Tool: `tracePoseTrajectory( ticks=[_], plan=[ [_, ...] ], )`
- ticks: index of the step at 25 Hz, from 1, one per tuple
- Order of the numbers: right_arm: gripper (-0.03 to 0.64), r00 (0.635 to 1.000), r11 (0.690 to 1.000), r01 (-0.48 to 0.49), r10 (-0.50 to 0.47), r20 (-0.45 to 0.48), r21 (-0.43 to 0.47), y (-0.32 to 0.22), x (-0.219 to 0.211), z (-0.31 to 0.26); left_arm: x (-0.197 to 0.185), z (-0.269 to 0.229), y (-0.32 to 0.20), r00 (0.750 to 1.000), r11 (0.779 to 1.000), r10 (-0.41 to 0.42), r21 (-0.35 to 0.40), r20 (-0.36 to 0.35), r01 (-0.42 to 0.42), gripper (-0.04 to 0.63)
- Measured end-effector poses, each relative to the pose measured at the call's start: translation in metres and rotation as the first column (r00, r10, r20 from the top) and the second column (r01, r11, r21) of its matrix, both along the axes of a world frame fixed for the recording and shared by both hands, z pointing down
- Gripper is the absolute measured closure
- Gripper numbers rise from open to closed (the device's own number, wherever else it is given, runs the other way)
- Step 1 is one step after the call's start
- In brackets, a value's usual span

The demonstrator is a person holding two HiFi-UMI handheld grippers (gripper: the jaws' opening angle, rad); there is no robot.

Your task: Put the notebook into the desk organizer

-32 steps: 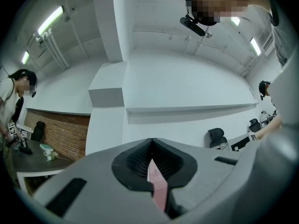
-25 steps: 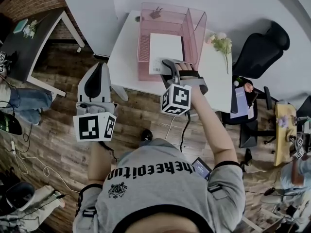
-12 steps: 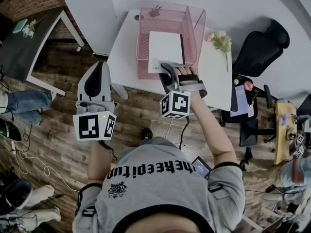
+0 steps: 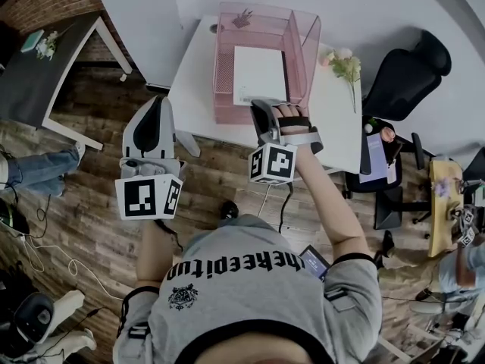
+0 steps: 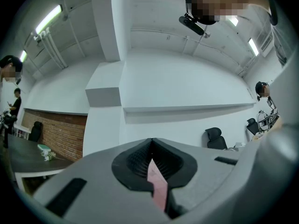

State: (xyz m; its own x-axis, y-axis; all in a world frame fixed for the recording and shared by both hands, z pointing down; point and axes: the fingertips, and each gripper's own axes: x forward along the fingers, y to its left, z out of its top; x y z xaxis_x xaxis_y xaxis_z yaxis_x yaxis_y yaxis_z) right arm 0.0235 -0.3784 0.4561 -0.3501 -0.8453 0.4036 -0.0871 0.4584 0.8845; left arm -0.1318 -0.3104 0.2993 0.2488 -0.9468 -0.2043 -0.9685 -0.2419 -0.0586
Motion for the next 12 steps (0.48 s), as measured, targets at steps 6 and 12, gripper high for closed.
tracePoseTrajectory(
  ticks=[6,12],
  plan=[
    [0.601,1.000,1.000,-0.018,0.018,-0.023,0.008,-0.020,0.001,0.002,-0.002,0.002,-0.005,1.000,1.000,-0.011,-0.004,0.000,0.011,0.591],
    [0.600,0.999,1.000,-0.028,0.027,-0.027,-0.005,-0.026,0.001,0.001,-0.007,0.005,-0.004,1.000,1.000,-0.017,-0.010,-0.003,0.017,0.591]
  ],
)
